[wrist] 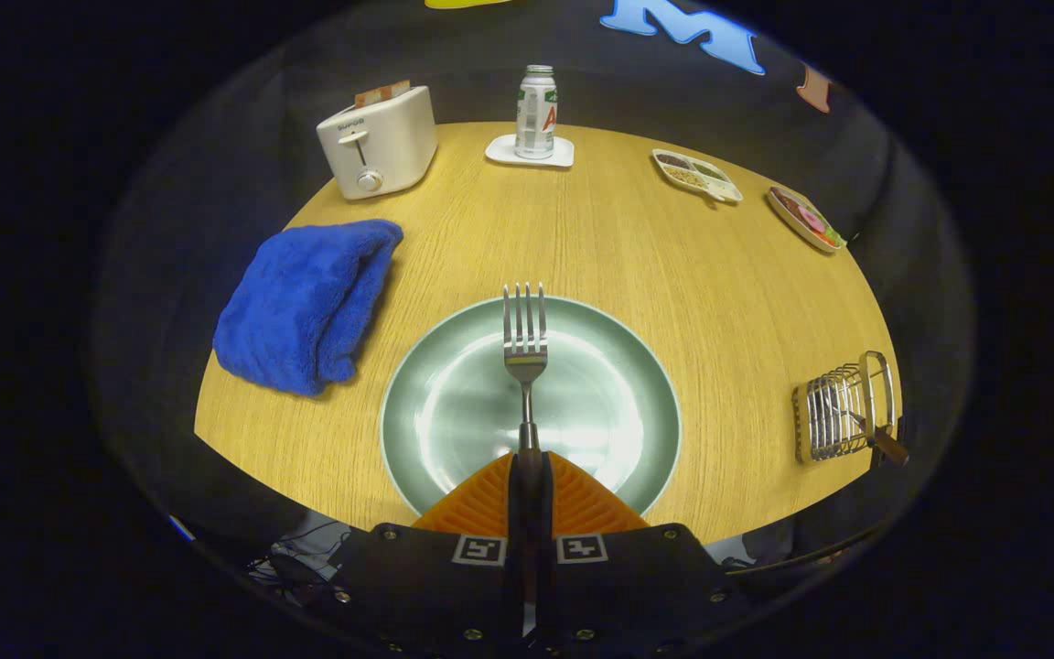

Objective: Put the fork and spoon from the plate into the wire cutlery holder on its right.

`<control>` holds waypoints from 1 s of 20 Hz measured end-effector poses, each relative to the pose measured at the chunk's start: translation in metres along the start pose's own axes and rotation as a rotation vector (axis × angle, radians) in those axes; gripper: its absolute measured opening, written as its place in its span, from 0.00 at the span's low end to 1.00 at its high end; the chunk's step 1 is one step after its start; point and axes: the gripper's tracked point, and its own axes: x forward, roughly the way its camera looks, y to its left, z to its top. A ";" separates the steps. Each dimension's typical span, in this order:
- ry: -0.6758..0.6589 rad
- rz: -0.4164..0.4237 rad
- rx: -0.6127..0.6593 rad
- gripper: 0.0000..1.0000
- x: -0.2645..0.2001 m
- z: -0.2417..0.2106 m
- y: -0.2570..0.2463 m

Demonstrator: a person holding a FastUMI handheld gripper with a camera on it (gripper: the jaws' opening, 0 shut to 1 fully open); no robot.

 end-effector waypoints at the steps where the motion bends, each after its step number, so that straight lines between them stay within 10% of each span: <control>1: -0.007 -0.009 0.019 0.06 -0.004 0.004 -0.006; 20: -0.131 -0.263 0.375 0.06 -0.079 0.057 -0.147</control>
